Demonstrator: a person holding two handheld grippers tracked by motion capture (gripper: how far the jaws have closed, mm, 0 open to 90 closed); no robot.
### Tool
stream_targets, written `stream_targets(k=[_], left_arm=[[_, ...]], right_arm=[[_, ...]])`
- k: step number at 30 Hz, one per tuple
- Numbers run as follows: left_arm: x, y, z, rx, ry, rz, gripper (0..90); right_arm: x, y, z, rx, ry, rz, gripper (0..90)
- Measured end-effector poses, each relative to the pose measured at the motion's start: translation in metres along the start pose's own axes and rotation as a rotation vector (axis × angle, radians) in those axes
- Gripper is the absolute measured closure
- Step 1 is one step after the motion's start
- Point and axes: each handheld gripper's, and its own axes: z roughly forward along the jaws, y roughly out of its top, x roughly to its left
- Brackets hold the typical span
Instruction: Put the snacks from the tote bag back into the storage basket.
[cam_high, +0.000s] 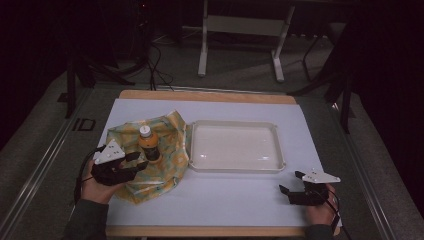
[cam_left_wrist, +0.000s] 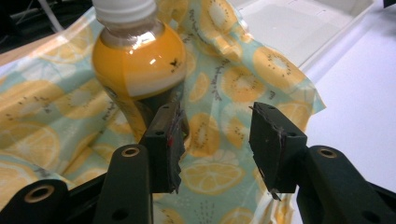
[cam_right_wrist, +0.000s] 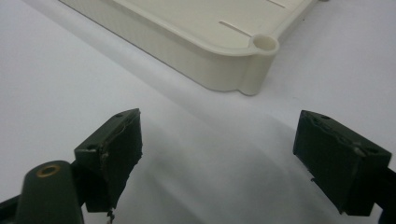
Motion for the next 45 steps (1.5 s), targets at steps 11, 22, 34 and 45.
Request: stream_targets(k=[11, 22, 34, 45], left_arm=[[0.006, 0.011, -0.004, 0.020, 0.014, 0.025, 53.2], [0.014, 0.022, -0.007, 0.034, 0.021, 0.042, 52.1], [0.018, 0.034, -0.006, 0.065, 0.017, 0.076, 50.9], [0.021, 0.044, -0.005, 0.095, 0.019, 0.103, 49.8]], right_arm=[[0.000, 0.000, 0.000, 0.000, 0.000, -0.002, 15.1], [0.000, 0.000, 0.000, -0.003, -0.001, -0.002, 15.1], [0.000, 0.000, 0.000, -0.003, 0.001, -0.001, 15.1], [0.000, 0.000, 0.000, -0.005, 0.003, -0.001, 15.1]])
